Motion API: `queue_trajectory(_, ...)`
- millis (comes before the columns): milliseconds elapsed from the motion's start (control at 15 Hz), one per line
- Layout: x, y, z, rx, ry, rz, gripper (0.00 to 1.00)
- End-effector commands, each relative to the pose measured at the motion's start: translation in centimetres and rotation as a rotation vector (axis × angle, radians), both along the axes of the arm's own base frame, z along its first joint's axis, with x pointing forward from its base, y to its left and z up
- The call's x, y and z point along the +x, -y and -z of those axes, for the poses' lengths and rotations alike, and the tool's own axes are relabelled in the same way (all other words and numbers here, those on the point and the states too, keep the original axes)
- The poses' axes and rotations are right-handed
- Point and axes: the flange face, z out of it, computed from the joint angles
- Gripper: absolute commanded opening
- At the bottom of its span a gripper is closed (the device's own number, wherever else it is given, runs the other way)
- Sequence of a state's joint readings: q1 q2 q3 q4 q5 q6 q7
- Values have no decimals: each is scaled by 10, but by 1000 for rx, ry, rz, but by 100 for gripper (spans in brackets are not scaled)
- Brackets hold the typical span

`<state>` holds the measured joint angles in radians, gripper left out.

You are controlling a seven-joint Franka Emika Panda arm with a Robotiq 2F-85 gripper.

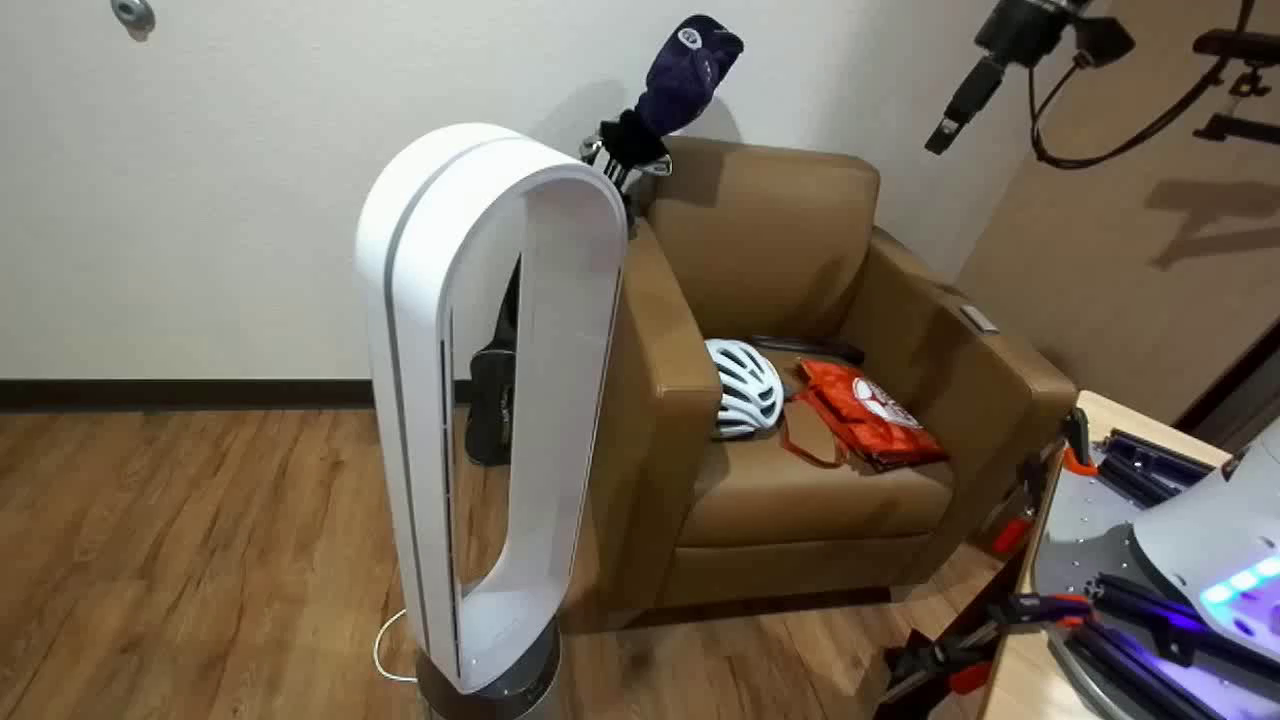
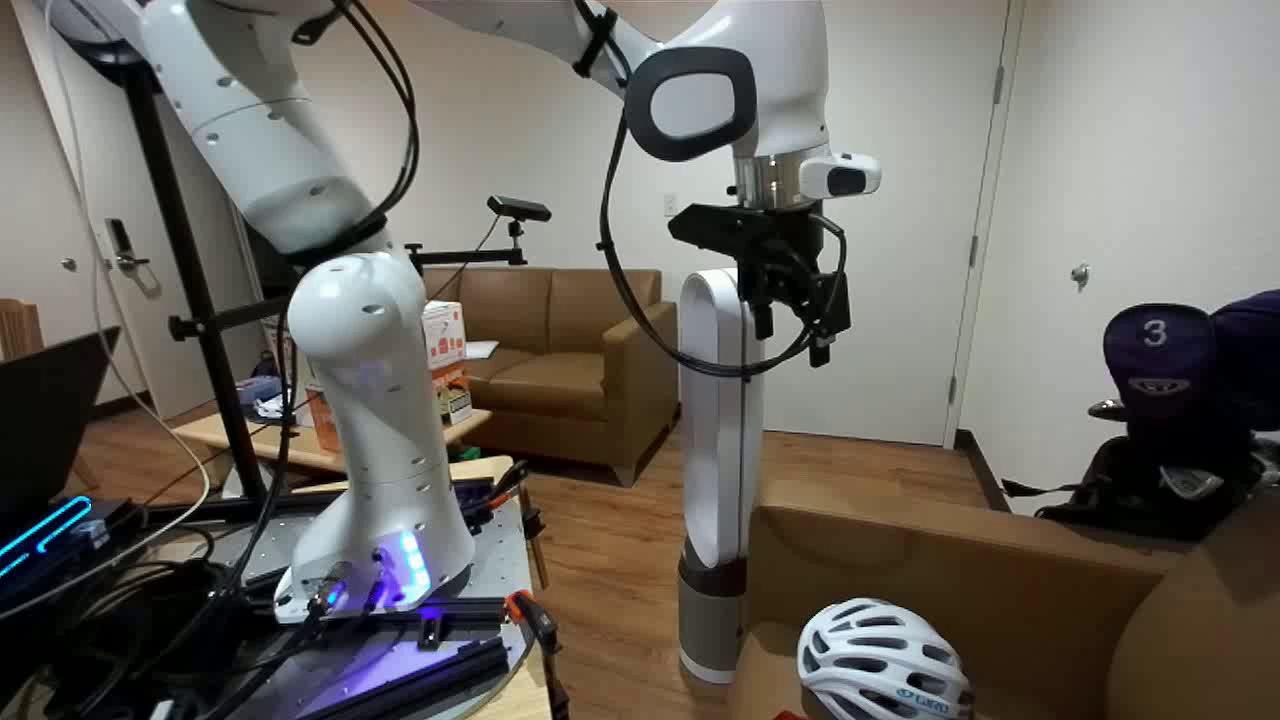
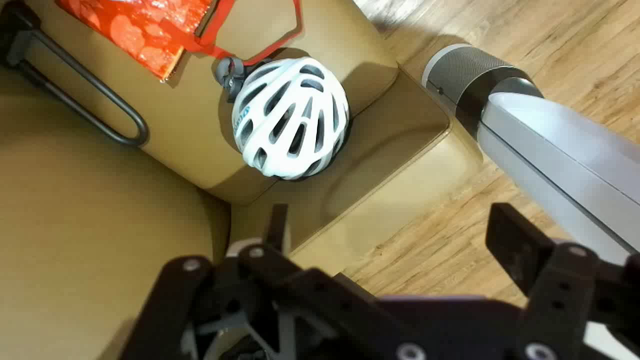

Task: Pick up the grey object from the right armrest and place it on top of the red bag on the sofa

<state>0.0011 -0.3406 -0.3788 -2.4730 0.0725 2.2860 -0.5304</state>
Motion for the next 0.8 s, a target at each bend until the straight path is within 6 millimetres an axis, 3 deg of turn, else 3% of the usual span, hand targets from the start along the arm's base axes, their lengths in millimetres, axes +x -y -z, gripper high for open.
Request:
queue_trajectory(0, 0, 0, -1, 0, -1, 0, 100)
queue_trajectory(600, 5, 1, 1, 33, -34, 55, 100)
queue_trajectory(733, 11, 20, 0, 61, -26, 181, 100)
